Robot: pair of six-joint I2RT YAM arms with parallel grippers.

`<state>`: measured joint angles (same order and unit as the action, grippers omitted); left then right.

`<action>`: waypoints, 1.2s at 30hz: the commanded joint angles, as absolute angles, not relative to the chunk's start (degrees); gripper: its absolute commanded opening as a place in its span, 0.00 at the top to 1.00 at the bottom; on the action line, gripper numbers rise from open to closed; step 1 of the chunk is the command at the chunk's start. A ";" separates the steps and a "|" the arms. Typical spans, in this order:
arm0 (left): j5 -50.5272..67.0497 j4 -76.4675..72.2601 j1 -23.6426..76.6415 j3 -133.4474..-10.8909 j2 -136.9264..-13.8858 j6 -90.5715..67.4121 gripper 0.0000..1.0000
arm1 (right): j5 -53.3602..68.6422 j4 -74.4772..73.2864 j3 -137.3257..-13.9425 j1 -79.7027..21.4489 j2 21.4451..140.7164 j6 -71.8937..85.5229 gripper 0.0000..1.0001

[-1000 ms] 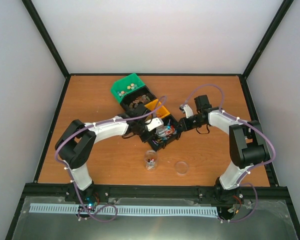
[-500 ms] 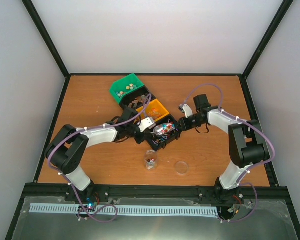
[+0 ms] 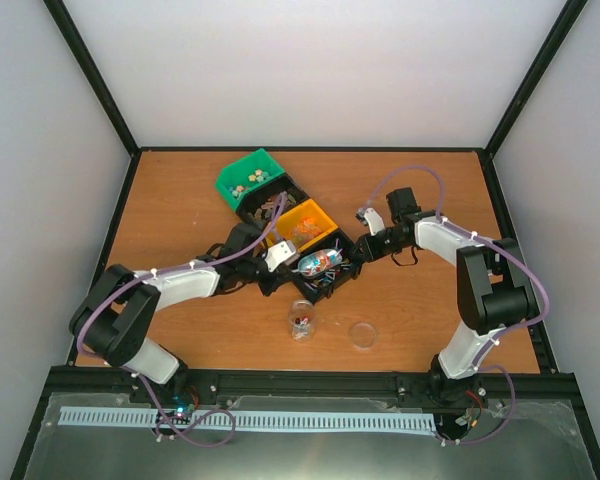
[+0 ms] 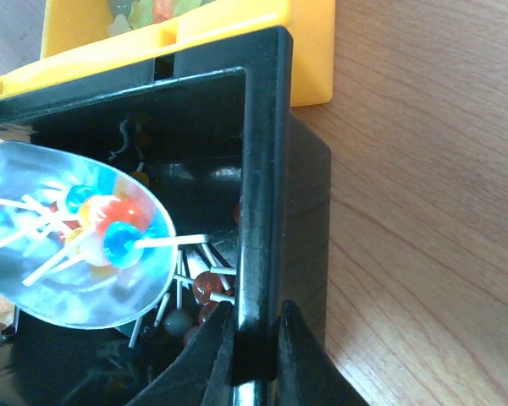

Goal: Pack the candies

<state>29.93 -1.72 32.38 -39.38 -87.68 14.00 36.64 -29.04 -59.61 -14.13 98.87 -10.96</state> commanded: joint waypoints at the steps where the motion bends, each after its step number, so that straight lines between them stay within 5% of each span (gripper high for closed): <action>1: 31.88 -5.84 31.97 -38.36 -83.52 15.92 0.99 | 36.84 -33.01 -58.98 -14.59 100.89 -14.12 0.97; 12: 33.03 -0.18 31.82 -35.97 -69.22 19.32 0.99 | 35.54 -33.33 -58.81 -14.59 100.53 -14.94 0.87; 36: 29.30 54.29 31.64 -47.21 -42.36 37.84 0.99 | 33.80 -33.96 -60.19 -14.42 95.74 -16.49 0.12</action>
